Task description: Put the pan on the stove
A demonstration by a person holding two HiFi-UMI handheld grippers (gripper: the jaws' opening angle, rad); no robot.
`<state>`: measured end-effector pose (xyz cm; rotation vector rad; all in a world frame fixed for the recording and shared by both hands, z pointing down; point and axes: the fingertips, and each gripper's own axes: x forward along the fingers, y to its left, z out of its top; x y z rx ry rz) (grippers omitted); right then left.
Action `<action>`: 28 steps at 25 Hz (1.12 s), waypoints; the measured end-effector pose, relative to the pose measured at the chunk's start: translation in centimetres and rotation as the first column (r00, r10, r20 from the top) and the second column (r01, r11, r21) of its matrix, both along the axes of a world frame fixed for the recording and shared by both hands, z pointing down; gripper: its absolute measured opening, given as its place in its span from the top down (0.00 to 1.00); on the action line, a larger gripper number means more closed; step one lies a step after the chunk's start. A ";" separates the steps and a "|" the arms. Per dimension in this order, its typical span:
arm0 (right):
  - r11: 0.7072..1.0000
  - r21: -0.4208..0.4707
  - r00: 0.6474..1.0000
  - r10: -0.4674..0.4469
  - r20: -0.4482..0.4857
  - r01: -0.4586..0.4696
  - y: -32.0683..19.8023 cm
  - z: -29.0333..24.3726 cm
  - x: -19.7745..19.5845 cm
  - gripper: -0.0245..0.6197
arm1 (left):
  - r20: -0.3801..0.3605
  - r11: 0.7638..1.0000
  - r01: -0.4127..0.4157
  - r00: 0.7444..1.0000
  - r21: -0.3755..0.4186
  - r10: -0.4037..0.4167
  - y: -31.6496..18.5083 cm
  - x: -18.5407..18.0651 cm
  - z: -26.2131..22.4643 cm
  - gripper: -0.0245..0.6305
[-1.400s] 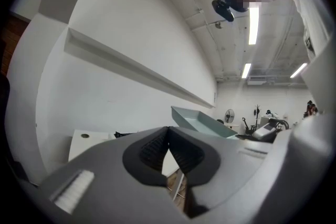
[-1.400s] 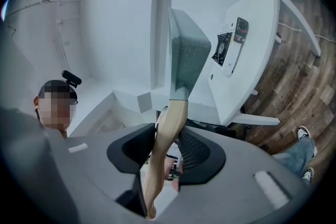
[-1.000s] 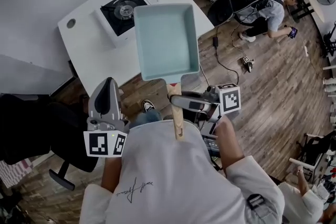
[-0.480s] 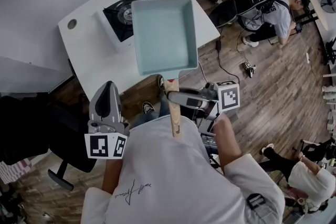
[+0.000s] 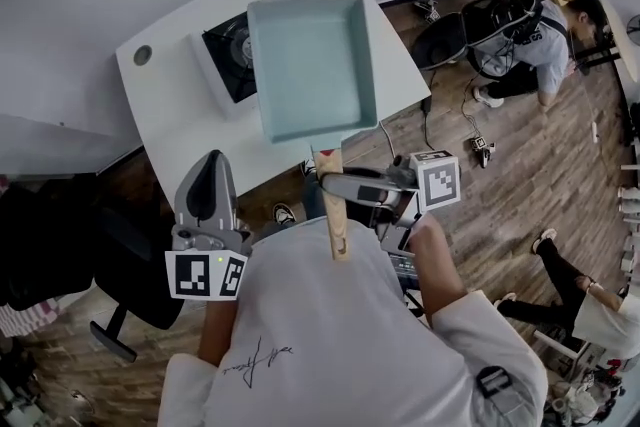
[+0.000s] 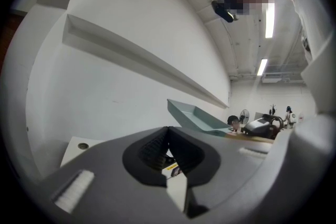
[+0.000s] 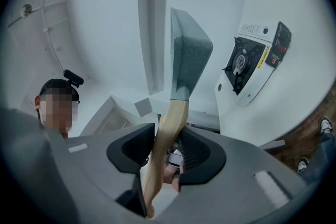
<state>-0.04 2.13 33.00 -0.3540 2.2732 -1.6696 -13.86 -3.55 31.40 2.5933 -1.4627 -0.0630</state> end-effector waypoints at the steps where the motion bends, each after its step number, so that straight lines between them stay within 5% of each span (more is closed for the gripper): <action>1: 1.000 0.000 1.000 -0.008 0.002 0.008 -0.6 -0.1 0.2 0.75 | 0.000 1.000 0.008 1.000 0.002 -0.008 -0.6 0.2 -0.2 0.95; 16: 0.987 -0.001 0.987 -0.158 0.020 0.158 -9.9 0.0 3.3 0.74 | 0.013 0.986 0.168 0.986 0.011 -0.168 -8.2 2.8 0.2 0.95; 23: 0.967 -0.013 0.967 -0.254 0.031 0.254 -12.2 1.0 3.7 0.74 | 0.004 0.963 0.268 0.963 0.020 -0.268 -9.2 3.7 1.0 0.95; 28: 0.949 -0.021 0.949 -0.315 0.013 0.315 -12.4 1.7 3.6 0.74 | -0.007 0.923 0.379 0.925 0.073 -0.379 -8.2 3.4 -0.1 0.95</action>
